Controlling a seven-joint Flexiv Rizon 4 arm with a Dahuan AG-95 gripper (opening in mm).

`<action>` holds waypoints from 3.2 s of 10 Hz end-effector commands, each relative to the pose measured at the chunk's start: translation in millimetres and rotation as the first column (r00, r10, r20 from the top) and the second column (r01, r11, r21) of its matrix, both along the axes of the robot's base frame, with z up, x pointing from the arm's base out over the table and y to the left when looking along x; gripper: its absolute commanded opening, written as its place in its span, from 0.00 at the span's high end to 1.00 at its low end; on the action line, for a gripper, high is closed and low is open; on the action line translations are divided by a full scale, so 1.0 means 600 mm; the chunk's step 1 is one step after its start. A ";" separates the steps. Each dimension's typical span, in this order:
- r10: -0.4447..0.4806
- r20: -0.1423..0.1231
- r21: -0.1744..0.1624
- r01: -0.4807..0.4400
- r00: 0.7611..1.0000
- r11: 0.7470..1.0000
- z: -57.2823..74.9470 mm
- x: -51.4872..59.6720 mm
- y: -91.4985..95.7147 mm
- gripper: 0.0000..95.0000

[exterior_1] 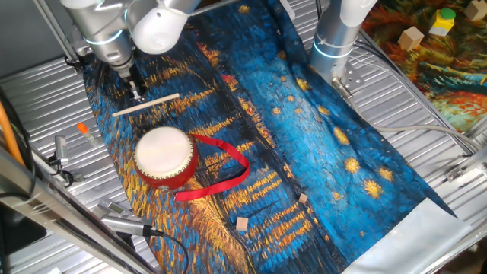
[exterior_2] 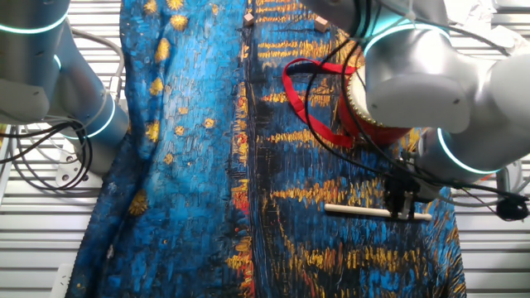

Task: Play the drum

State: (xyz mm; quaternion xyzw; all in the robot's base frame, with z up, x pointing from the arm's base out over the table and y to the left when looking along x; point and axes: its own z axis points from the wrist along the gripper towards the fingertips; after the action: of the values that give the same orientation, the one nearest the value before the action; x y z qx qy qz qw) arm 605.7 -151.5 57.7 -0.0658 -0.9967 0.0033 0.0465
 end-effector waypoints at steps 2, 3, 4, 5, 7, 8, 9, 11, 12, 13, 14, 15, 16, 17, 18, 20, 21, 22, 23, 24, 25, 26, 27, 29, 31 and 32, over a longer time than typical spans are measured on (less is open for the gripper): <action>0.025 -0.014 0.031 -0.025 1.000 0.999 -0.029 0.010 -0.010 1.00; 0.026 -0.013 0.031 -0.026 1.000 0.999 -0.034 0.011 -0.013 1.00; 0.024 -0.011 0.031 -0.023 1.000 0.999 -0.056 0.014 -0.022 1.00; -0.005 -0.017 0.021 0.005 1.000 1.000 -0.066 0.018 -0.028 1.00; -0.050 -0.010 0.027 0.051 0.999 0.998 -0.059 0.014 -0.025 1.00; -0.049 -0.007 0.008 0.049 0.999 0.999 -0.056 0.012 -0.023 1.00; -0.042 -0.004 0.006 0.042 0.999 0.999 -0.054 0.012 -0.024 0.80; -0.047 0.000 -0.001 0.047 0.999 0.999 -0.055 0.012 -0.025 0.20; -0.047 0.001 -0.004 0.047 0.999 0.999 -0.057 0.013 -0.026 0.20; -0.047 0.003 -0.007 0.047 0.999 0.999 -0.059 0.014 -0.027 0.20; -0.050 0.002 -0.012 0.050 0.999 0.999 -0.063 0.016 -0.030 0.20; -0.048 0.001 -0.011 0.048 0.999 0.999 -0.065 0.017 -0.031 0.20; -0.045 -0.009 -0.004 0.045 0.999 0.999 -0.067 0.017 -0.030 0.20; -0.052 -0.012 0.000 0.052 0.999 0.999 -0.070 0.016 -0.027 0.20; -0.057 -0.012 0.001 0.057 0.998 0.998 -0.071 0.014 -0.026 0.20; -0.074 -0.018 0.009 0.074 0.997 0.997 -0.071 -0.001 -0.023 0.60; -0.081 -0.018 0.008 0.081 0.997 0.997 -0.070 -0.008 -0.020 0.60; -0.087 -0.021 0.009 0.087 0.996 0.996 -0.071 -0.019 -0.017 0.60; -0.088 -0.020 0.009 0.088 0.996 0.996 -0.072 -0.028 -0.016 0.80; -0.086 -0.020 0.009 0.086 0.996 0.996 -0.074 -0.036 -0.017 0.80; -0.081 -0.020 0.011 0.082 0.996 0.997 -0.078 -0.043 -0.019 0.80; -0.075 -0.018 0.013 0.076 0.997 0.997 -0.082 -0.050 -0.020 0.80; -0.071 -0.016 0.013 0.071 0.997 0.997 -0.086 -0.057 -0.020 0.80; -0.065 -0.014 0.017 0.066 0.998 0.998 -0.085 -0.068 -0.015 0.80; -0.074 -0.015 0.014 0.074 0.997 0.997 -0.085 -0.073 -0.011 1.00; -0.072 -0.013 0.013 0.072 0.997 0.997 -0.091 -0.074 -0.010 1.00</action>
State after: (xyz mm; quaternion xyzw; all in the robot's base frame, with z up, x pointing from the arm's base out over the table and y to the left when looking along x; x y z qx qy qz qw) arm 560.2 -157.3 7.9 -0.1022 -0.9932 -0.0048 0.0548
